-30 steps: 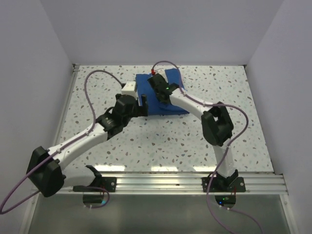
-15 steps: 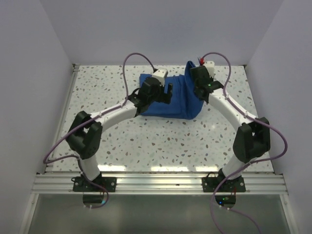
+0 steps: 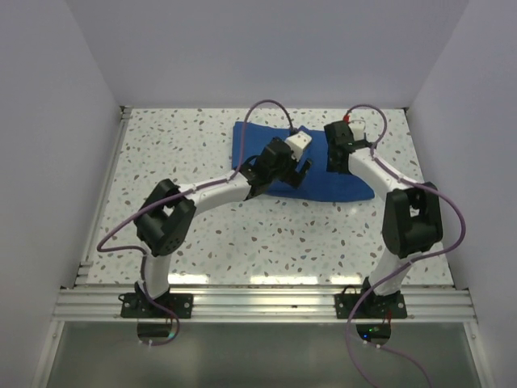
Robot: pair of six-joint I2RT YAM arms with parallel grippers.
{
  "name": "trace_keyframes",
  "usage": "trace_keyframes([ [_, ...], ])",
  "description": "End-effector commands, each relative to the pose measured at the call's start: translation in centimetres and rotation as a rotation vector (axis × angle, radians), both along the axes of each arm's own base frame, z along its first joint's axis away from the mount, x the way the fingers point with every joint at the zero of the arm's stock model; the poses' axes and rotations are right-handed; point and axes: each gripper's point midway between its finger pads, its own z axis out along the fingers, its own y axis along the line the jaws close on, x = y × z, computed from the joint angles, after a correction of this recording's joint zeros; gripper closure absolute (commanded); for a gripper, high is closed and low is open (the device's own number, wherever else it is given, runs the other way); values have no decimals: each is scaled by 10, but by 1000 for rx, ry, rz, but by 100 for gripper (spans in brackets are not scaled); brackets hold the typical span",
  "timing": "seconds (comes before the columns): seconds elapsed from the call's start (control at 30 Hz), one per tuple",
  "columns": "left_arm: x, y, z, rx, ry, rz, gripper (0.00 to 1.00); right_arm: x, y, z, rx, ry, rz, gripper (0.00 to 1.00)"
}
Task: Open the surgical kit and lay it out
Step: Open the surgical kit at the center of the board.
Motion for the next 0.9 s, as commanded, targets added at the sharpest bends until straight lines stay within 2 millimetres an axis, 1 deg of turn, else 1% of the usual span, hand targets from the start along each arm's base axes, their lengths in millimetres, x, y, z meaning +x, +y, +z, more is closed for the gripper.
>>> trace_keyframes([
  [0.0,-7,-6,11,106,-136,-39,8,-5,7,28,72,-92,-2,1],
  [0.03,-8,-5,4,118,-126,-41,8,-6,8,32,86,-106,2,1],
  [0.07,-8,-3,0,131,-125,-30,8,-8,11,31,104,-108,11,1],
  [0.1,-8,-2,-6,144,-120,-32,8,-9,12,40,121,-133,17,1],
  [0.13,-9,-2,-14,159,-109,-31,9,-10,13,42,130,-139,21,1],
  [0.17,-6,4,-19,177,-114,-4,9,-11,14,43,137,-143,24,1],
  [0.2,-6,5,-25,188,-109,0,9,-12,16,45,148,-149,33,1],
  [0.23,-5,7,-30,201,-106,11,9,-14,15,51,153,-162,36,1],
  [0.27,-3,11,-32,208,-114,35,9,-16,16,51,158,-163,41,1],
  [0.3,-3,12,-35,214,-111,37,9,-16,17,52,166,-168,49,1],
  [0.33,-1,12,-40,223,-111,44,9,-18,17,58,171,-182,52,1],
  [0.37,1,13,-41,234,-111,53,10,-19,17,58,172,-183,51,1],
  [0.4,1,13,-44,243,-108,49,10,-20,17,59,174,-186,50,1],
  [0.43,1,12,-53,261,-96,43,11,-21,18,63,184,-197,56,1],
  [0.53,1,13,-61,281,-84,42,12,-21,20,65,196,-209,62,1],
  [0.57,0,13,-62,282,-83,38,13,-23,19,65,197,-209,63,1],
  [0.67,-7,10,-58,262,-83,9,13,-23,20,63,199,-208,65,1],
  [0.7,-11,7,-48,245,-97,-4,13,-22,20,63,202,-212,66,1],
  [0.73,-16,1,-44,238,-103,-21,12,-21,21,63,205,-211,68,1],
  [0.8,-20,-3,-38,235,-110,-36,12,-21,22,59,206,-204,69,1],
  [0.87,-23,-6,-37,246,-106,-47,11,-20,22,58,206,-200,70,1],
])
